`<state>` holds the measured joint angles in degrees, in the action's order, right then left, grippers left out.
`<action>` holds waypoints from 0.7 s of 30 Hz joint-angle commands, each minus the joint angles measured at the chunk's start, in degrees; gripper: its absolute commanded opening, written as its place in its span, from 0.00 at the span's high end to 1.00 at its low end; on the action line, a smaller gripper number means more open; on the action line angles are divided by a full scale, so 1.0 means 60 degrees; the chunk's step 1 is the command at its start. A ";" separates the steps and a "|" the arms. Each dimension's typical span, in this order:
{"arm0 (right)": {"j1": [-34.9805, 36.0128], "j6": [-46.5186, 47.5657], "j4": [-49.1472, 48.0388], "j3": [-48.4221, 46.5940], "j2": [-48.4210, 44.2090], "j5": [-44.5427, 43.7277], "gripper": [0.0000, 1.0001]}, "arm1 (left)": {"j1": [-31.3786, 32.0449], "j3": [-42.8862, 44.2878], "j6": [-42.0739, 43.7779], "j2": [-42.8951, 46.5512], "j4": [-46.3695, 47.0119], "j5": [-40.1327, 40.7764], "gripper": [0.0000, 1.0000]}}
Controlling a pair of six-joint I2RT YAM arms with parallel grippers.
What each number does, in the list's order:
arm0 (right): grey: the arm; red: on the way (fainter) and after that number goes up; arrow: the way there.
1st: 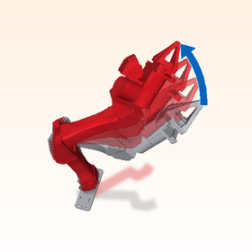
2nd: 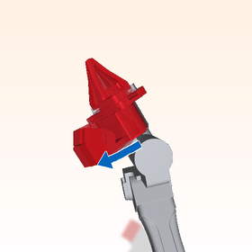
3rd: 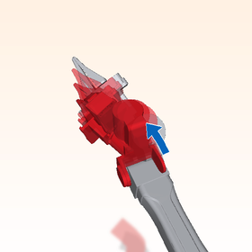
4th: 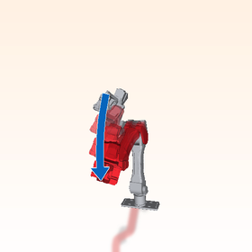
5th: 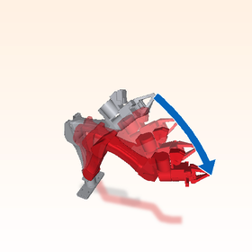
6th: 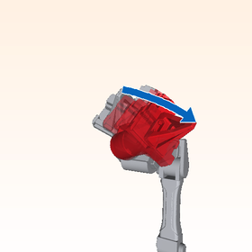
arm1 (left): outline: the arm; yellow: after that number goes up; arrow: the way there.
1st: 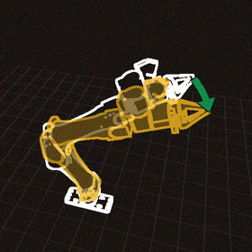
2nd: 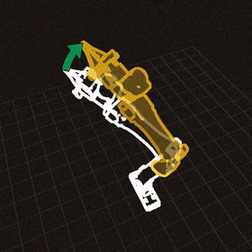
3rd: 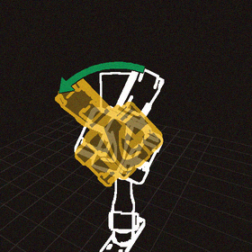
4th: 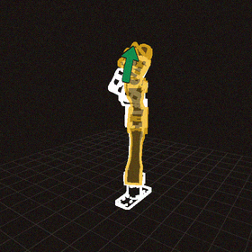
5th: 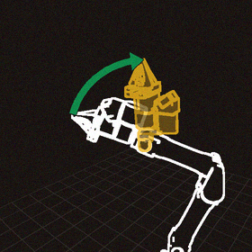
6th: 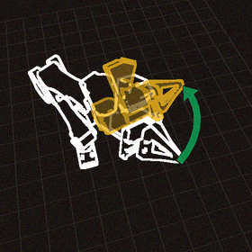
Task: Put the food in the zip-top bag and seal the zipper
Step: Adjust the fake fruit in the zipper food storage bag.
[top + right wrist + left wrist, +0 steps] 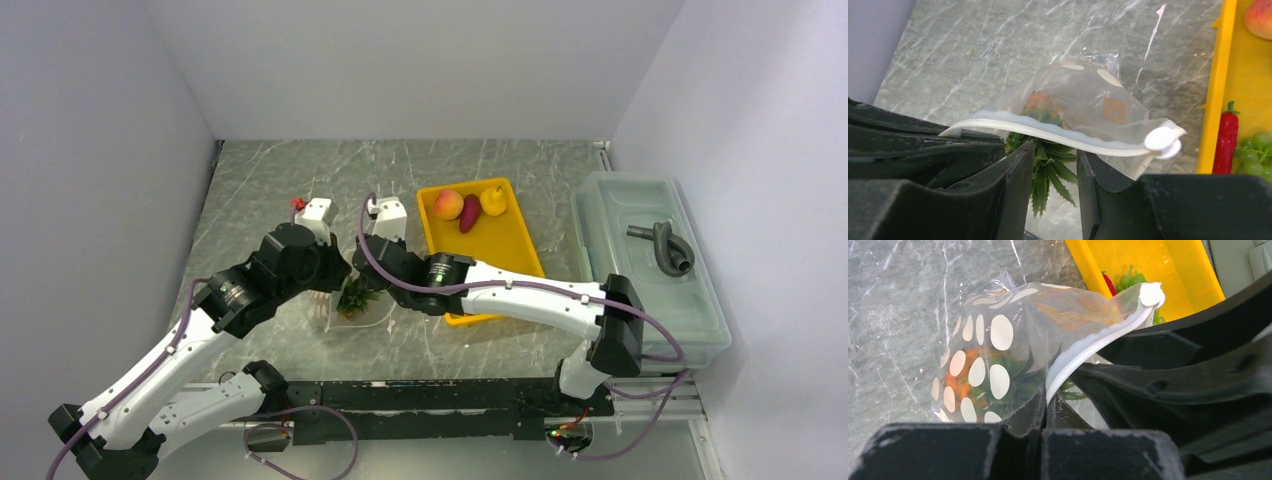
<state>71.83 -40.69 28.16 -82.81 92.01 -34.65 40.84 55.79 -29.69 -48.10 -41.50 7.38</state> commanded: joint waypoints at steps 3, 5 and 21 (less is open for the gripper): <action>0.0054 -0.0005 -0.0434 -0.0291 0.0514 0.0457 0.61 | -0.0025 0.0478 -0.0149 0.0076 0.0064 0.0144 1.00; 0.0054 -0.0036 -0.0424 -0.0298 0.0649 0.0484 0.63 | -0.0025 0.0477 -0.0162 0.0077 0.0075 0.0133 1.00; 0.0147 -0.0511 -0.1901 0.0990 0.0391 0.2978 0.85 | -0.0035 0.0502 -0.0292 0.0076 0.0030 0.0406 1.00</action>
<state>71.94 -42.30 22.11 -78.17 96.68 -22.90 40.84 56.40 -29.87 -48.10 -41.91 8.56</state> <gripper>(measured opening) 0.161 0.012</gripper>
